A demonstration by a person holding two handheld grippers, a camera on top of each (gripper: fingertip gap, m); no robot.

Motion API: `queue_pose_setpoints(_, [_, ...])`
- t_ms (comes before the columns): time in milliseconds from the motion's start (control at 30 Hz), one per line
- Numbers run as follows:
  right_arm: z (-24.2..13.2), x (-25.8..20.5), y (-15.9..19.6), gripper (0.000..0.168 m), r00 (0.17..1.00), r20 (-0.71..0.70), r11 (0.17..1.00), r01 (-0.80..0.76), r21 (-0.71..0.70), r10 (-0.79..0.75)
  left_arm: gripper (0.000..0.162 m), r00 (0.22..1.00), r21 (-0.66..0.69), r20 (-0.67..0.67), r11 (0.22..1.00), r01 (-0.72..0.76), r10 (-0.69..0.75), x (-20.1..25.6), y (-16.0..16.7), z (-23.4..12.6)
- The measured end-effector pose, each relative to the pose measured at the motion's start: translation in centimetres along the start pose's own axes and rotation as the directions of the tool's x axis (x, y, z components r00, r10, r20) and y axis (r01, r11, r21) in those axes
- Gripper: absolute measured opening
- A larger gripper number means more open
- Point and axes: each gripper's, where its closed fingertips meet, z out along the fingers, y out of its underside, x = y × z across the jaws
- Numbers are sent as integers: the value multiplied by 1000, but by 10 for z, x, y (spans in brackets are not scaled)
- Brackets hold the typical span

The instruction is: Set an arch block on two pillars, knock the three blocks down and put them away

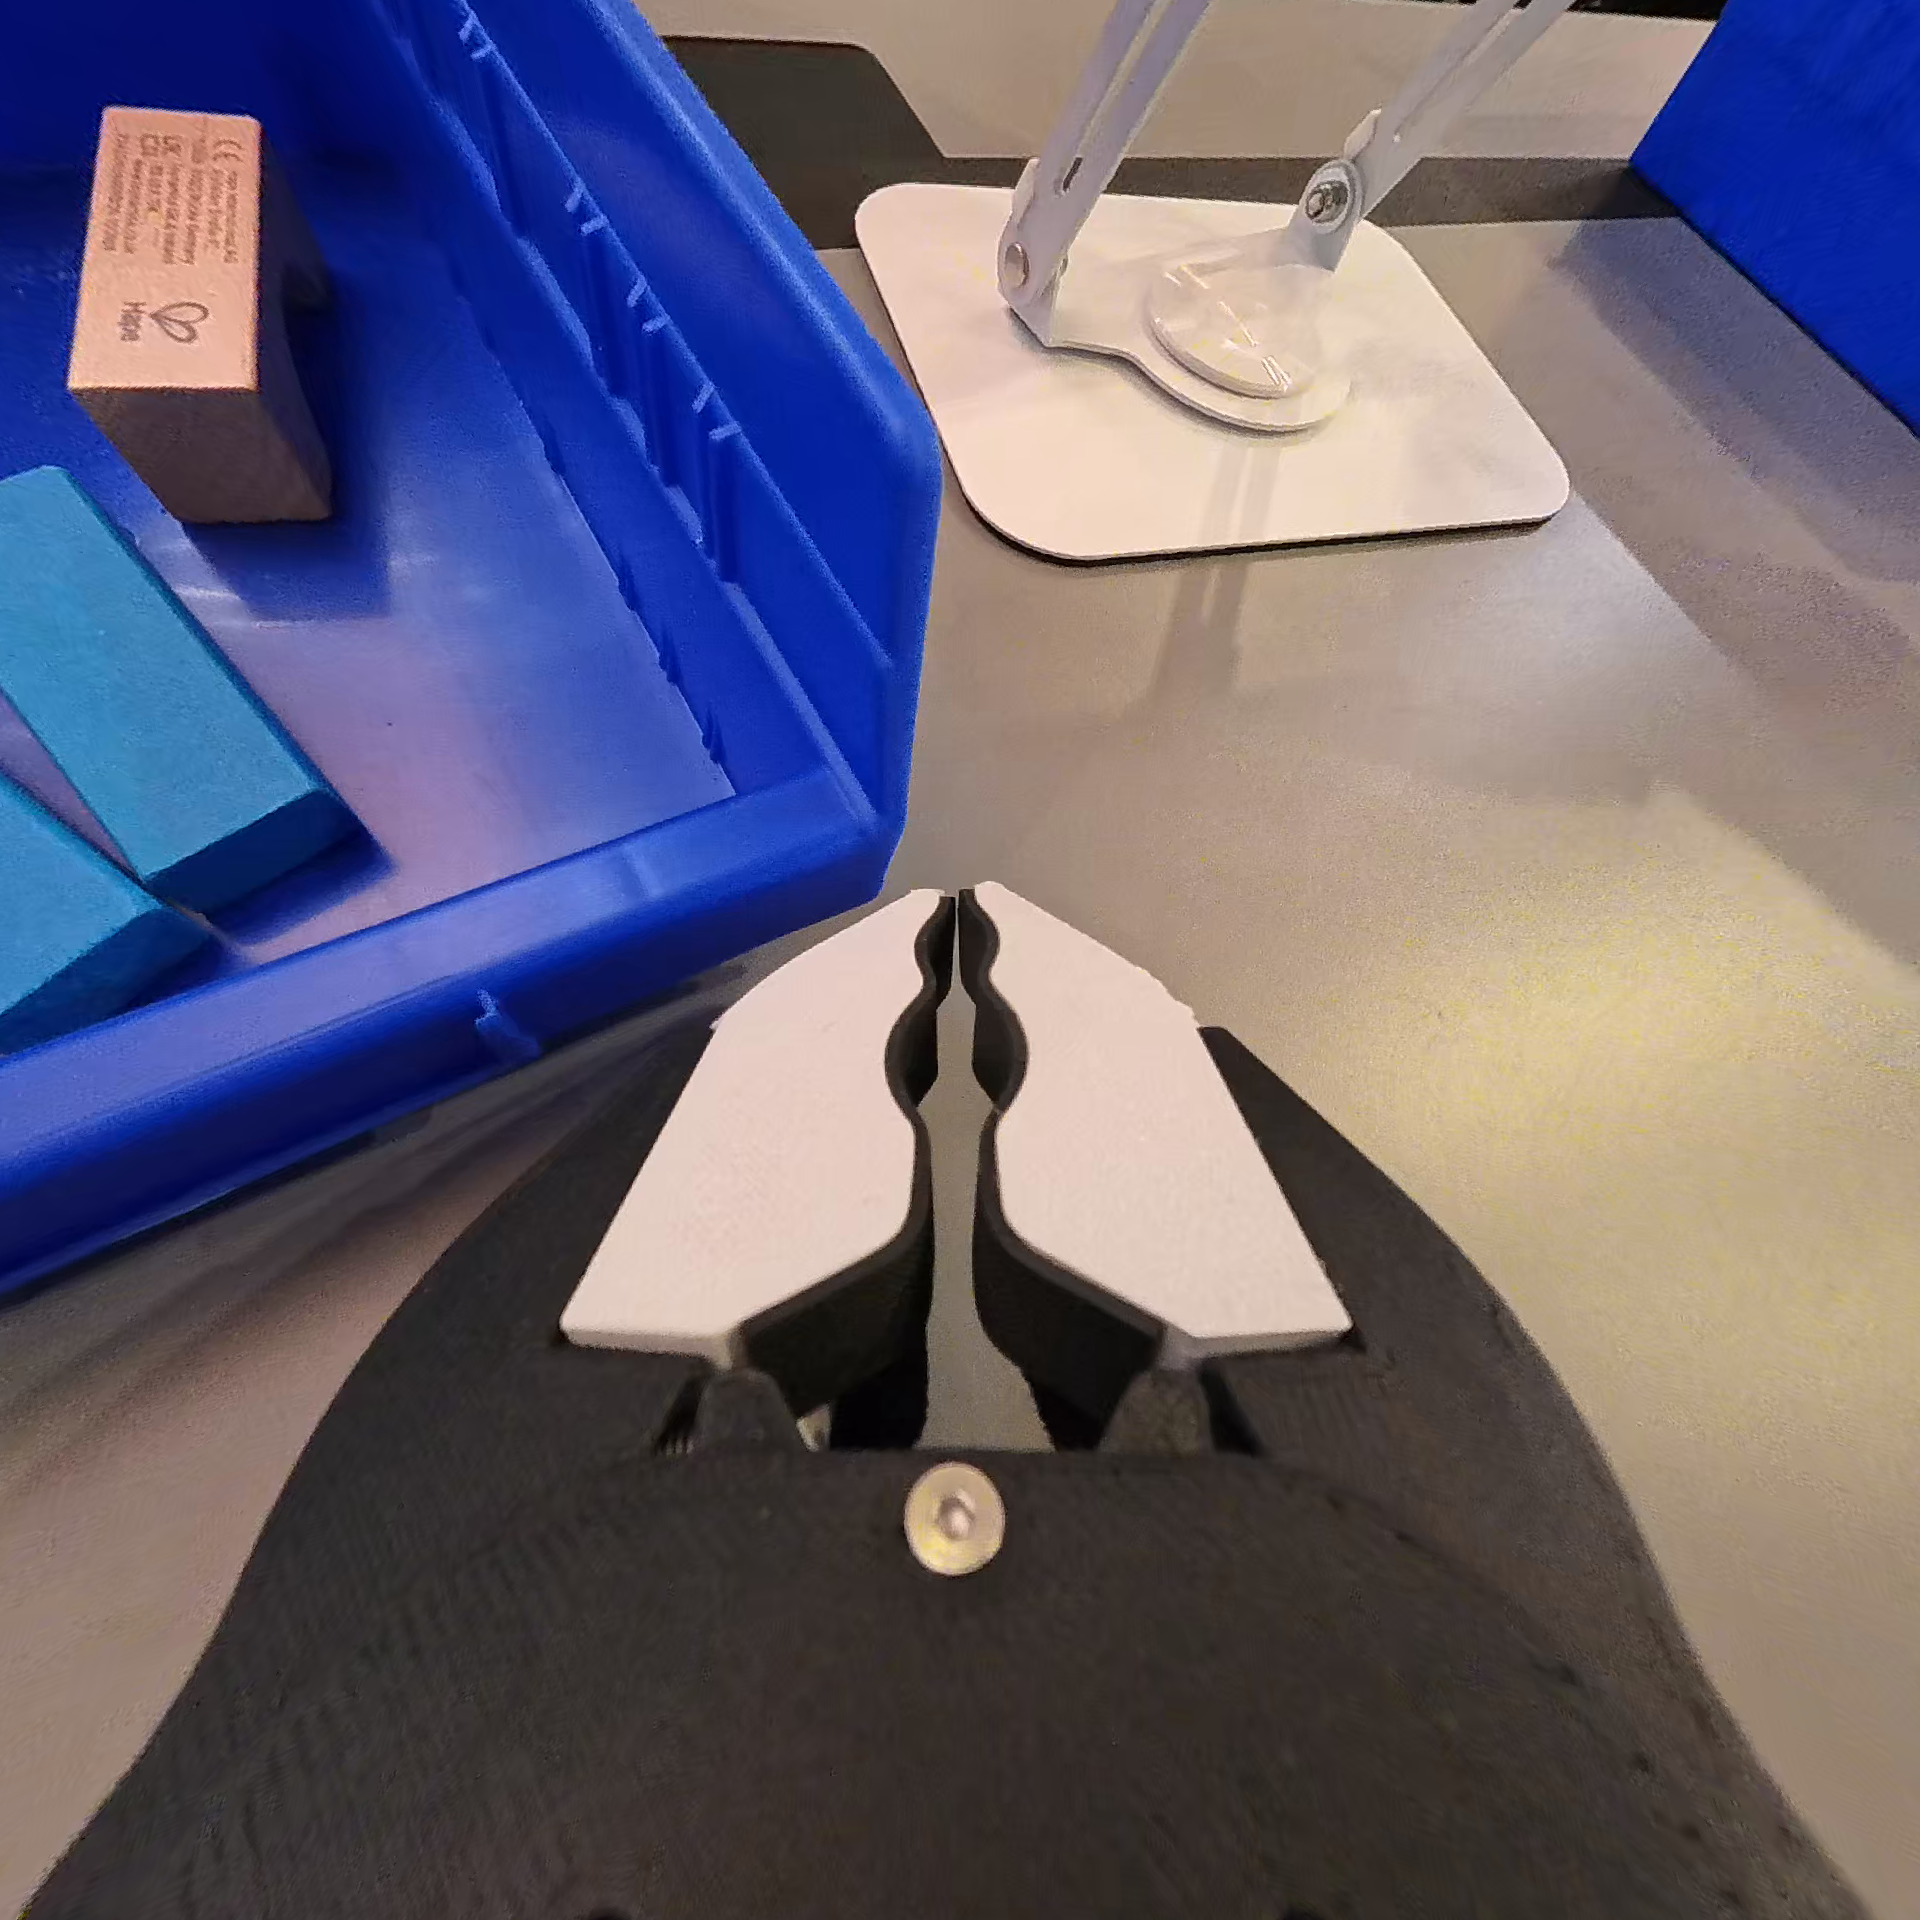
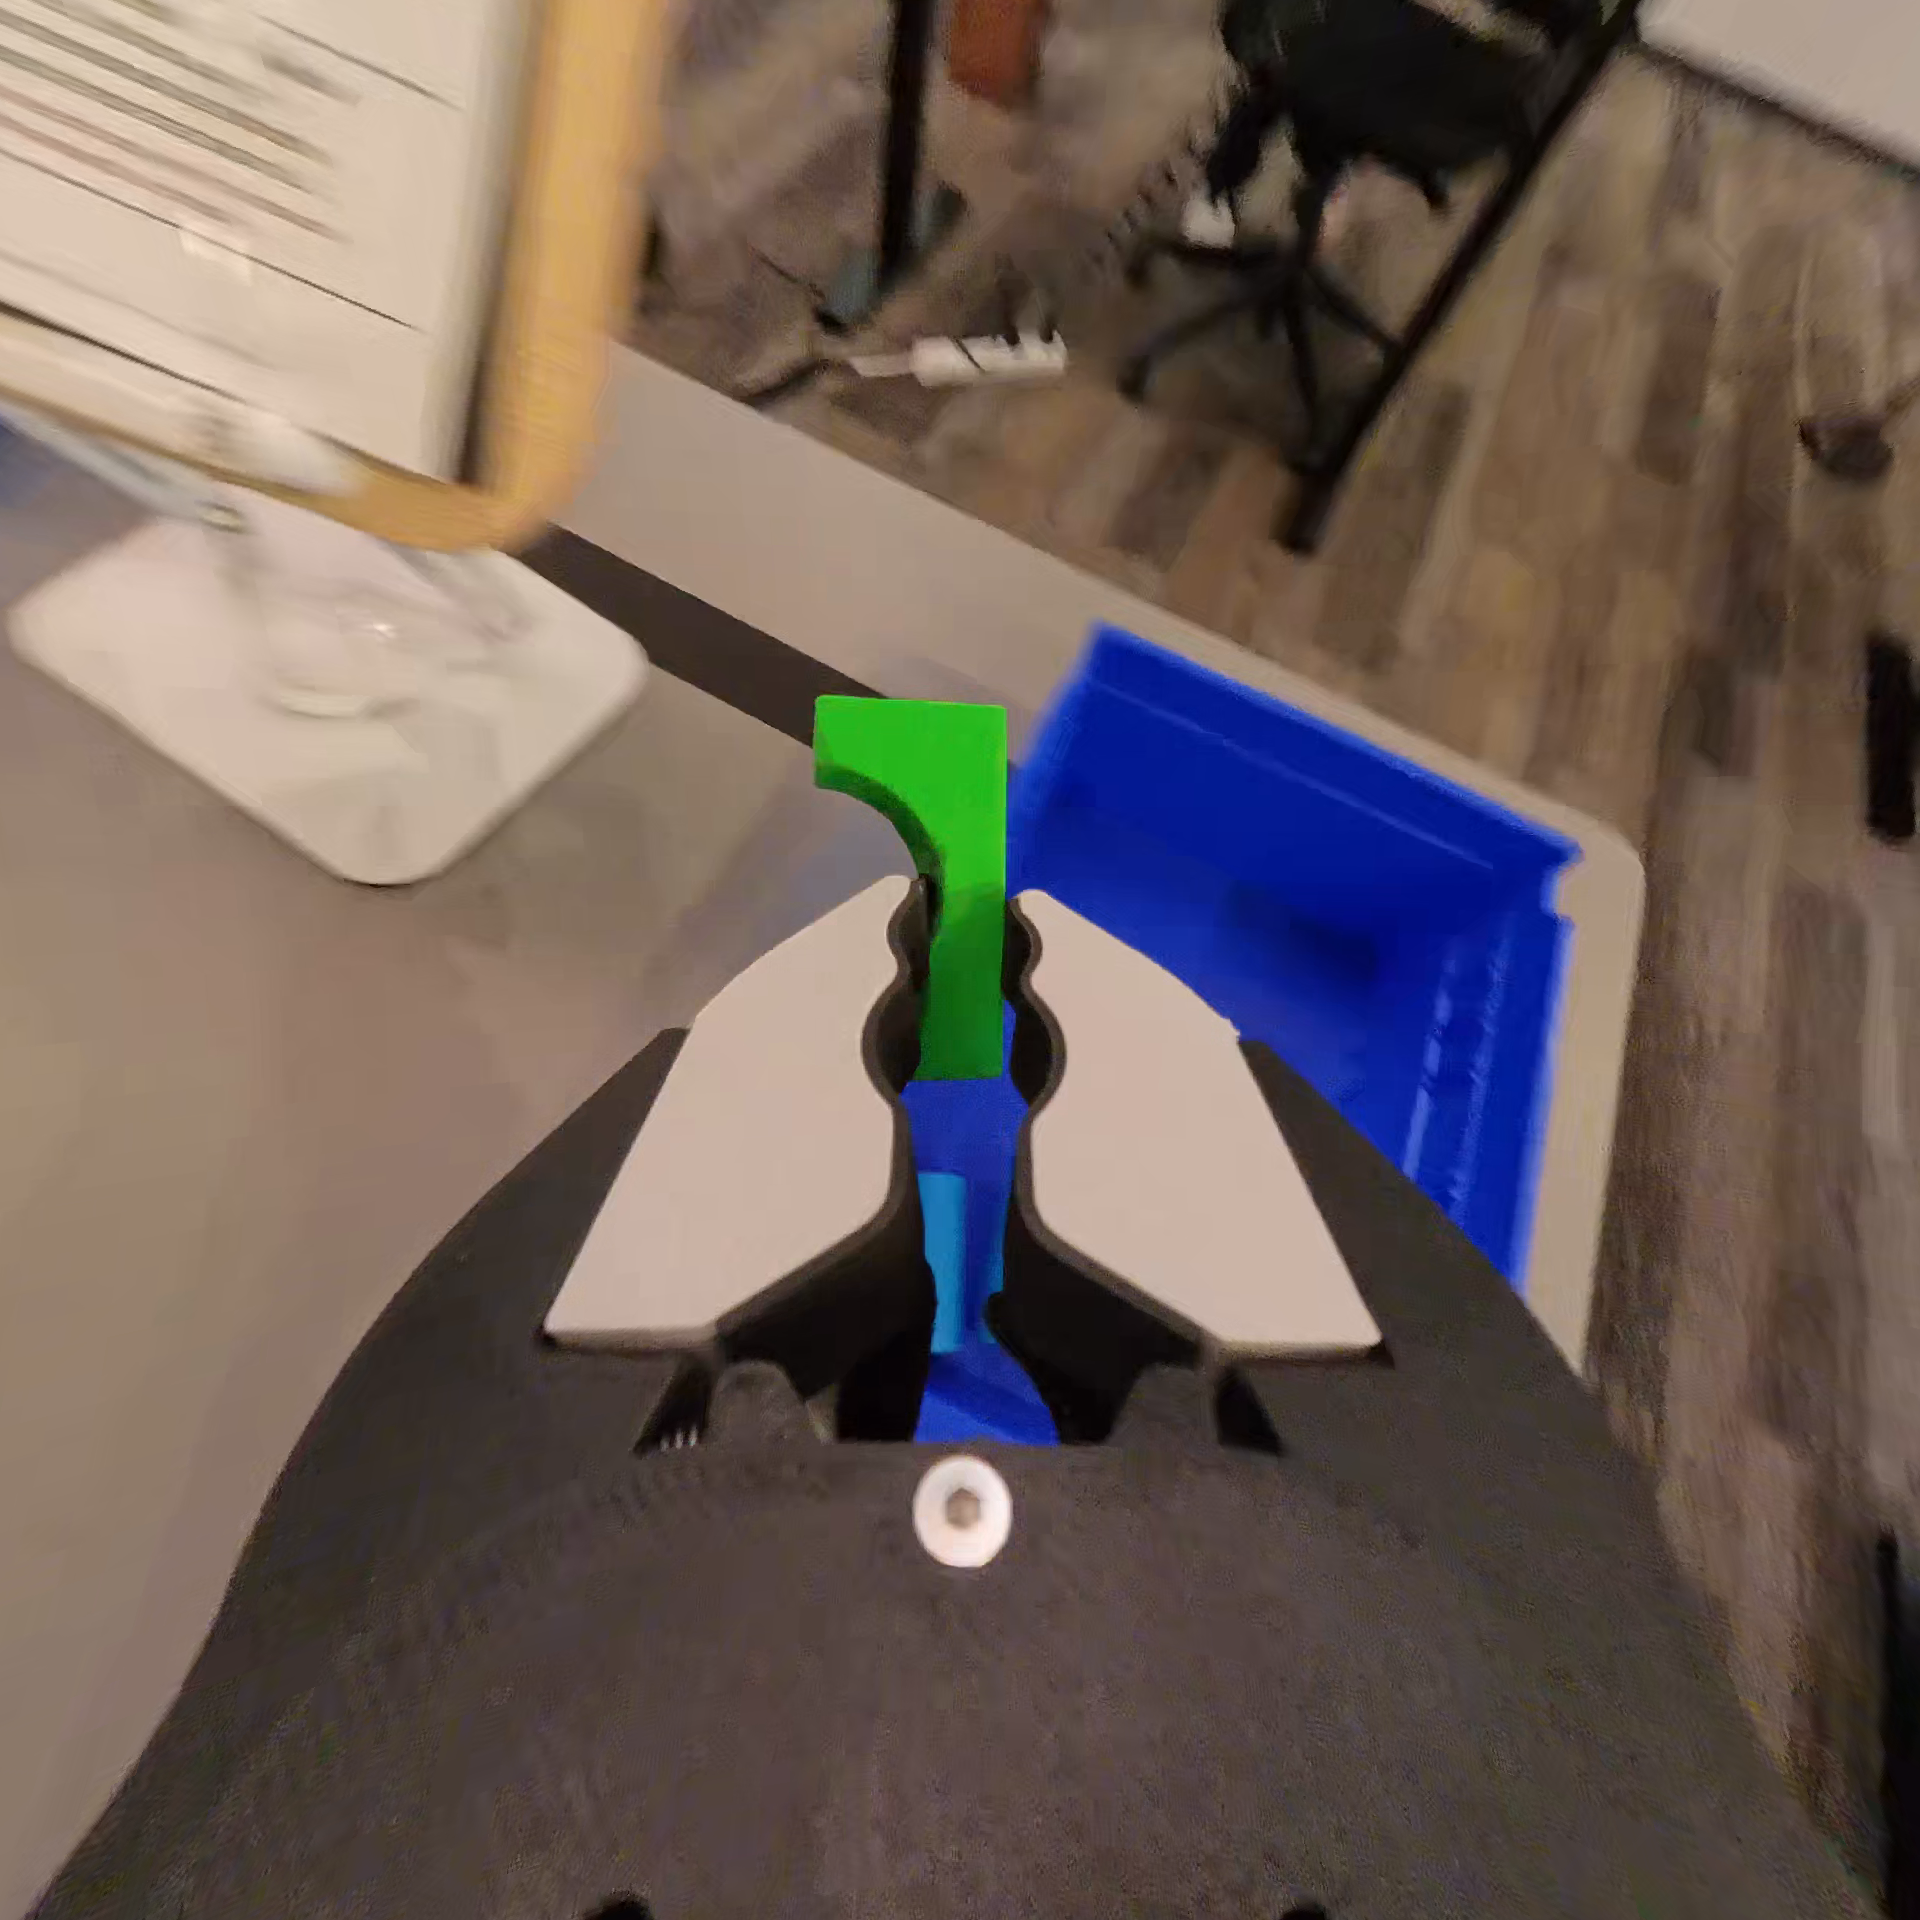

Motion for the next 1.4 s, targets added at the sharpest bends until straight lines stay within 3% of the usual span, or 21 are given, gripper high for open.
queue_pose_setpoints(100, [41, 47, 36, 13, 998, -58, 989, -44, -141, 36, 1, 1000, 0, -3, 1000, 5, -5, 0, 0, 0])
queue_pose_setpoints(333, [124, 62, 110, 14, 998, -57, 912, -34, -408, 12, 1, 1000, -8, -3, 1000, -2, 2, 0, 1, 1])
queue_pose_setpoints(633, [148, 53, 142, 13, 999, -51, 869, -28, -494, 3, 1, 1000, -18, -3, 1000, -9, 9, 1, 2, 2])
queue_pose_setpoints(800, [150, 52, 141, 14, 998, -68, 877, -47, -478, 16, 1, 1000, -19, -3, 1000, -10, 10, 1, 2, 2])
queue_pose_setpoints(1000, [117, 59, 121, 26, 992, -128, 913, -48, -406, -5, 3, 1000, -11, -11, 1000, -13, 13, 2, 1, 1])
queue_pose_setpoints(1200, [40, 37, 84, 24, 977, -213, 986, -26, -164, -9, 15, 998, 77, -17, 995, -56, 58, 5, -12, -13])
queue_pose_setpoints(1300, [4, 5, 75, 17, 971, -232, 997, 44, -55, -56, 19, 994, 224, 77, 970, -91, 75, -7, -37, -42])
queue_pose_setpoints(1400, [-16, -35, 78, 15, 972, -215, 995, 100, 15, -94, 32, 979, 199, 196, 976, -89, 49, -36, -47, -58])
